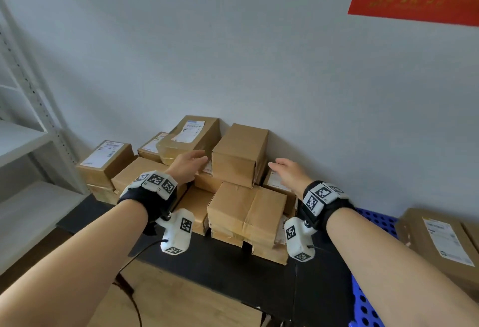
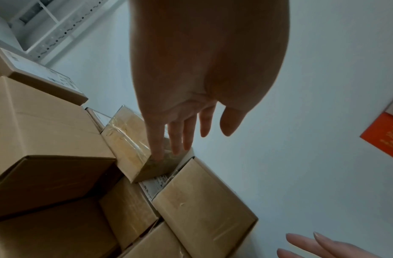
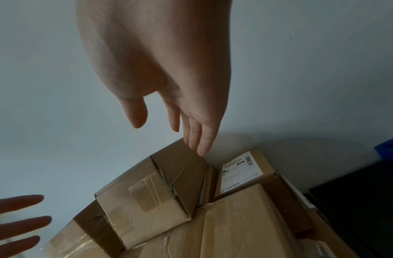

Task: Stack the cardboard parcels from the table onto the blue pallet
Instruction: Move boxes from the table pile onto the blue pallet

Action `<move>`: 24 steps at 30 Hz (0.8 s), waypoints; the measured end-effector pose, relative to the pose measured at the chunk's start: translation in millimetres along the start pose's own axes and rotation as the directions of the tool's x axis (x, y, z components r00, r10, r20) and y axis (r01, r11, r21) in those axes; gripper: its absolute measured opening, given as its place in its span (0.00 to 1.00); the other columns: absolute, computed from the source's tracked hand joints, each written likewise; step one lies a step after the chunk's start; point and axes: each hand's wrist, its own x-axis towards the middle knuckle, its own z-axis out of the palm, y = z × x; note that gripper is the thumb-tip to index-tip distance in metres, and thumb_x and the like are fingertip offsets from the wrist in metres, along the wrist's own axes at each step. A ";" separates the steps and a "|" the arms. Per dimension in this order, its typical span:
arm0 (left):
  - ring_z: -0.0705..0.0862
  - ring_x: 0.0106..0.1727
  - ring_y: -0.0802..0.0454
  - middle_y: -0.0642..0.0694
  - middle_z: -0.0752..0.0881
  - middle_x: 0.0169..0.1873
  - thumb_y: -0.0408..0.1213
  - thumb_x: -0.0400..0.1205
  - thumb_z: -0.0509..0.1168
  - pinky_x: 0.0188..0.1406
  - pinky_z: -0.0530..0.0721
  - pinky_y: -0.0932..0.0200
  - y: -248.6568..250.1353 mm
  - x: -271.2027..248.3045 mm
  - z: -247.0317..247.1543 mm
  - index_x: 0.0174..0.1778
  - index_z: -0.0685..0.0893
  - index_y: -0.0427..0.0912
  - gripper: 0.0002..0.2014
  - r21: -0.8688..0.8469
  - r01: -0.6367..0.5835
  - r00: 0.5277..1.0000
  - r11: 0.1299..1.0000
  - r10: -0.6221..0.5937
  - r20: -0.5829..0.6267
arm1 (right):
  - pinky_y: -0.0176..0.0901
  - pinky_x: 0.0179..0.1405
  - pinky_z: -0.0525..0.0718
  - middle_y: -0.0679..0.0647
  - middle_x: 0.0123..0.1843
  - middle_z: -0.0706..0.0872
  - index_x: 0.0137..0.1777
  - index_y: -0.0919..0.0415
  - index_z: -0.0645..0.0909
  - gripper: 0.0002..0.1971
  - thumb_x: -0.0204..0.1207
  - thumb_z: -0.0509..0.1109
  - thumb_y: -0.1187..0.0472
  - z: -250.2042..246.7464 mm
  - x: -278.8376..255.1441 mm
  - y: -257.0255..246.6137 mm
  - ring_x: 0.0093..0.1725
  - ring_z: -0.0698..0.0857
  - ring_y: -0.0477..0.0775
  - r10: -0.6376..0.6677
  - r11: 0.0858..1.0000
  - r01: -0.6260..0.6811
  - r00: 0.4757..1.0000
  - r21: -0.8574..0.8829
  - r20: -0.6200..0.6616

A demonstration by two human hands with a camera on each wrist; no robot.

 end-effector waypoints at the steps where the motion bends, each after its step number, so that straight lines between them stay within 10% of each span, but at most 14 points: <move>1: 0.72 0.73 0.45 0.43 0.72 0.73 0.40 0.86 0.58 0.64 0.75 0.49 0.0 9.2 -2.2 0.76 0.70 0.45 0.21 -0.006 0.017 1.000 1.000 -0.017 0.004 | 0.56 0.77 0.69 0.58 0.78 0.70 0.79 0.62 0.66 0.29 0.81 0.64 0.51 3.6 9.5 -1.2 0.76 0.70 0.57 0.010 1.000 -0.010 1.000 0.022 0.001; 5: 0.72 0.72 0.46 0.43 0.72 0.74 0.39 0.86 0.58 0.69 0.72 0.48 2.7 45.6 -3.2 0.77 0.68 0.43 0.22 -0.044 0.083 0.995 0.996 -0.080 0.053 | 0.58 0.76 0.69 0.58 0.79 0.68 0.80 0.59 0.64 0.30 0.81 0.65 0.50 15.2 43.3 -4.2 0.77 0.69 0.58 0.057 0.994 -0.059 0.998 0.097 0.029; 10: 0.81 0.45 0.54 0.42 0.82 0.55 0.38 0.86 0.57 0.36 0.81 0.62 6.9 78.3 4.9 0.65 0.76 0.42 0.12 -0.010 0.110 0.987 0.994 -0.108 0.121 | 0.56 0.70 0.75 0.57 0.81 0.65 0.81 0.57 0.61 0.31 0.81 0.66 0.53 21.8 70.7 -6.3 0.78 0.67 0.59 0.130 0.972 -0.142 0.989 0.189 0.075; 17: 0.76 0.69 0.40 0.40 0.76 0.69 0.42 0.85 0.58 0.67 0.75 0.43 4.5 108.4 12.4 0.72 0.73 0.42 0.19 -0.022 0.139 0.974 0.990 -0.132 0.184 | 0.62 0.69 0.76 0.57 0.78 0.69 0.82 0.53 0.56 0.34 0.79 0.67 0.62 28.6 88.8 -5.6 0.72 0.73 0.58 0.199 0.915 -0.228 0.973 0.332 0.121; 20: 0.76 0.69 0.40 0.42 0.77 0.69 0.42 0.84 0.59 0.68 0.76 0.38 4.4 115.0 13.5 0.72 0.74 0.44 0.19 -0.095 0.188 0.962 0.977 -0.165 0.216 | 0.52 0.53 0.82 0.54 0.66 0.77 0.83 0.54 0.55 0.34 0.80 0.65 0.67 34.0 87.9 -8.4 0.56 0.81 0.51 0.202 0.890 -0.239 0.970 0.388 0.134; 24: 0.78 0.63 0.42 0.44 0.80 0.55 0.37 0.85 0.58 0.61 0.82 0.40 4.7 118.4 12.5 0.69 0.76 0.44 0.16 -0.134 0.194 0.961 0.972 -0.160 0.224 | 0.56 0.61 0.80 0.55 0.61 0.78 0.83 0.55 0.54 0.35 0.79 0.64 0.71 38.2 82.4 -13.3 0.59 0.80 0.56 0.211 0.864 -0.260 0.964 0.432 0.159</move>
